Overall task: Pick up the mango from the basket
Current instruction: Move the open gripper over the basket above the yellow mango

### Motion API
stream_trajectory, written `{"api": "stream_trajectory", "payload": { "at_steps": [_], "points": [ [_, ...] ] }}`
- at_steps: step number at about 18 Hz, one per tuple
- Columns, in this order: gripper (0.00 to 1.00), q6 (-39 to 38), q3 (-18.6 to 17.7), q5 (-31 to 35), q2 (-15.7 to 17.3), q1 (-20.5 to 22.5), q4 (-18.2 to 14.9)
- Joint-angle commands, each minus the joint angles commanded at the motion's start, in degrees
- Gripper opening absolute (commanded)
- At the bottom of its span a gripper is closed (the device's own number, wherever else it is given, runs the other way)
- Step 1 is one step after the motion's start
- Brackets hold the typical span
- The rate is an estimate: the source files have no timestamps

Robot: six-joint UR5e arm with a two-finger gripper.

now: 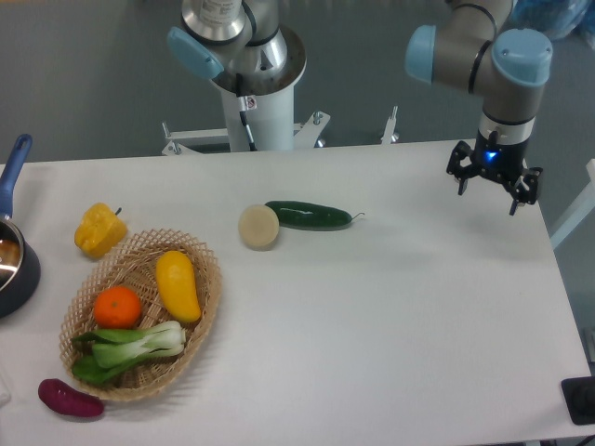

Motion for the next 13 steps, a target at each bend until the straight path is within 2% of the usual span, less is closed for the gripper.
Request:
{"api": "stream_trajectory", "payload": {
  "at_steps": [4, 7, 10, 13],
  "points": [
    [1.0, -15.6, -0.5, -0.1, 0.6, -4.9, 0.0],
    [1.0, -17.5, -1.6, 0.0, 3.1, -9.5, -0.1],
    [1.0, -18.1, -5.5, -0.3, 6.9, -13.5, -0.2],
    [1.0, -26.3, -7.2, -0.2, 10.0, -18.2, -0.6]
  ]
}}
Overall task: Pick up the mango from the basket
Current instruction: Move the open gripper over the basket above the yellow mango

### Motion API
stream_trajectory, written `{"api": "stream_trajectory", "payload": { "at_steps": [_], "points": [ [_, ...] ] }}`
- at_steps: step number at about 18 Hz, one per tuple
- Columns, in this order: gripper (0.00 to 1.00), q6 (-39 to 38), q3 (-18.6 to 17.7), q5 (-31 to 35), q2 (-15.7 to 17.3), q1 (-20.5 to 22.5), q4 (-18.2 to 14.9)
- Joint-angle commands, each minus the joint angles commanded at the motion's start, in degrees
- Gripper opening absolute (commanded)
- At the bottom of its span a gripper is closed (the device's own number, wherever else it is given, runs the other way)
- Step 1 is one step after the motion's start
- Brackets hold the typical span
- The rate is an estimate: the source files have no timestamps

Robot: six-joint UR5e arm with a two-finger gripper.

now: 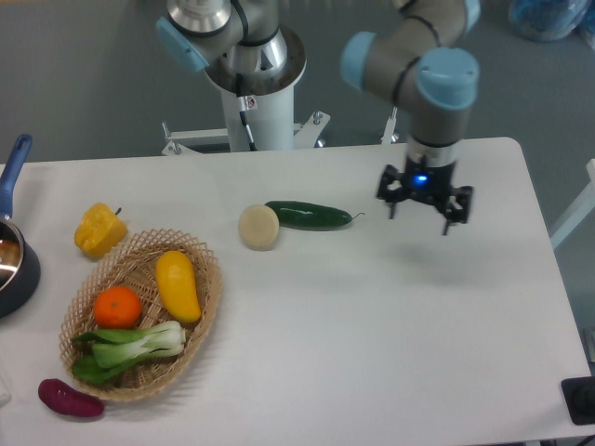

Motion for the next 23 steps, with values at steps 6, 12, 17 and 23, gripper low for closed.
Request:
{"api": "stream_trajectory", "payload": {
  "at_steps": [6, 12, 17, 23],
  "points": [
    [1.0, -15.0, 0.4, 0.0, 0.1, -10.5, -1.8],
    [1.0, -28.9, 2.1, 0.0, -2.2, -22.3, -1.7],
    [1.0, -44.3, 9.0, 0.1, -8.7, -29.7, -1.4],
    [1.0, -46.6, 9.2, 1.3, -9.7, -32.5, -1.3]
  ]
}}
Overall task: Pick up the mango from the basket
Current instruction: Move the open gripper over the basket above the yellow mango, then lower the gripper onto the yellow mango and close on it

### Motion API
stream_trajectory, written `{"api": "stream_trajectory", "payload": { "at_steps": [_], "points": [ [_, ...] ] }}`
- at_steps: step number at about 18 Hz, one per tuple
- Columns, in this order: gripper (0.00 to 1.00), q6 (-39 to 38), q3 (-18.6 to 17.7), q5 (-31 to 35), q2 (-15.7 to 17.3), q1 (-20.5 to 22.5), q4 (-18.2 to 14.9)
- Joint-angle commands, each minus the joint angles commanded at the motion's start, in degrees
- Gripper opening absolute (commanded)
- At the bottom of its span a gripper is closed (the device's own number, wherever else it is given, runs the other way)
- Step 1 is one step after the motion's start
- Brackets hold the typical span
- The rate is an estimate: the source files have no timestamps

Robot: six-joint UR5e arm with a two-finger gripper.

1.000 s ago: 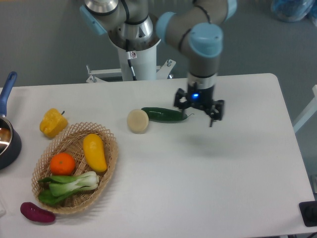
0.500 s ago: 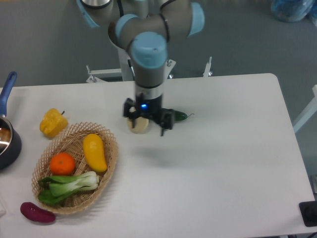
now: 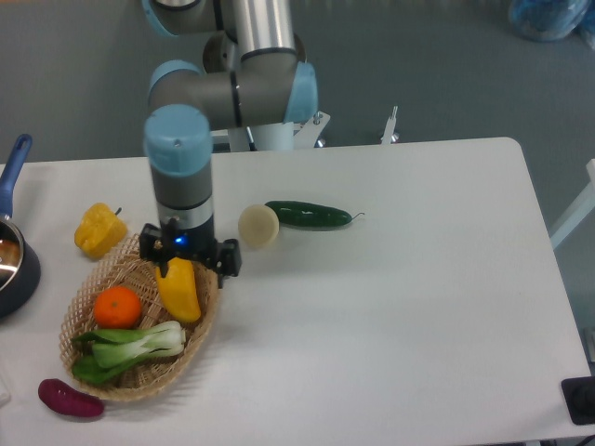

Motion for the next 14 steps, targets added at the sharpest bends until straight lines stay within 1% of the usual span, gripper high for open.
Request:
{"api": "stream_trajectory", "payload": {
  "at_steps": [3, 9, 11, 14],
  "points": [
    [1.0, -1.1, -0.9, 3.7, -0.3, -1.2, 0.1],
    [1.0, -1.9, -0.7, 4.0, -1.8, -1.8, 0.0],
    [1.0, -4.3, -0.6, 4.7, -2.5, -2.8, -0.1],
    [1.0, -5.1, -0.4, 7.0, -3.3, -4.7, -0.2]
  ]
}}
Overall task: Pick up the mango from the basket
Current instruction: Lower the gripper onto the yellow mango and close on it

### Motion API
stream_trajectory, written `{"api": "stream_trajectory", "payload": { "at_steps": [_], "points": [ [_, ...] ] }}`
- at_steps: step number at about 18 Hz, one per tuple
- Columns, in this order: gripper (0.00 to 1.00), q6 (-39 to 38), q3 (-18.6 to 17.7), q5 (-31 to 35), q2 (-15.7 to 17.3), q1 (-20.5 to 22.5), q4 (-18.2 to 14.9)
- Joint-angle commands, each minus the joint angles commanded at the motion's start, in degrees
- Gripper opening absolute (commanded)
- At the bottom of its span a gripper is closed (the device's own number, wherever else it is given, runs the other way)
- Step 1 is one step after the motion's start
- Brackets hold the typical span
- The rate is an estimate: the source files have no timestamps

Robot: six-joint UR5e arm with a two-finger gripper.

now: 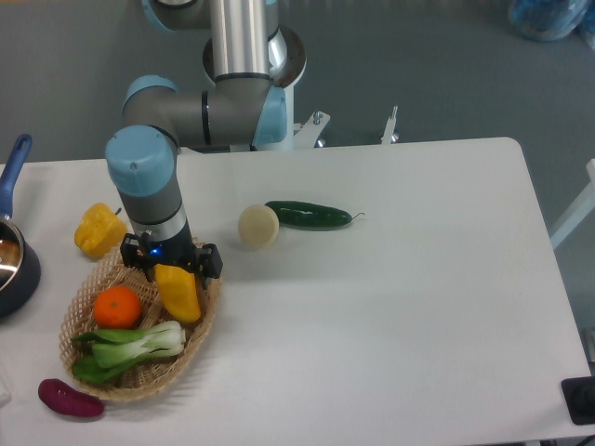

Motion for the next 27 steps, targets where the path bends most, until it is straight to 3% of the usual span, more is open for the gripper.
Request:
{"api": "stream_trajectory", "payload": {
  "at_steps": [17, 18, 19, 22, 23, 27],
  "points": [
    [1.0, 0.0, 0.2, 5.4, -5.8, -2.2, 0.1],
    [0.93, 0.0, 0.4, 5.5, -6.0, -2.2, 0.1],
    [0.79, 0.0, 0.6, 5.4, -6.1, -2.3, 0.1],
    [0.32, 0.2, 0.6, 5.0, -6.0, -2.3, -0.2],
    [0.28, 0.3, 0.7, 4.8, -5.9, -2.2, -0.1],
    [0.27, 0.4, 1.3, 4.1, -4.5, -2.2, -0.2]
  ]
}}
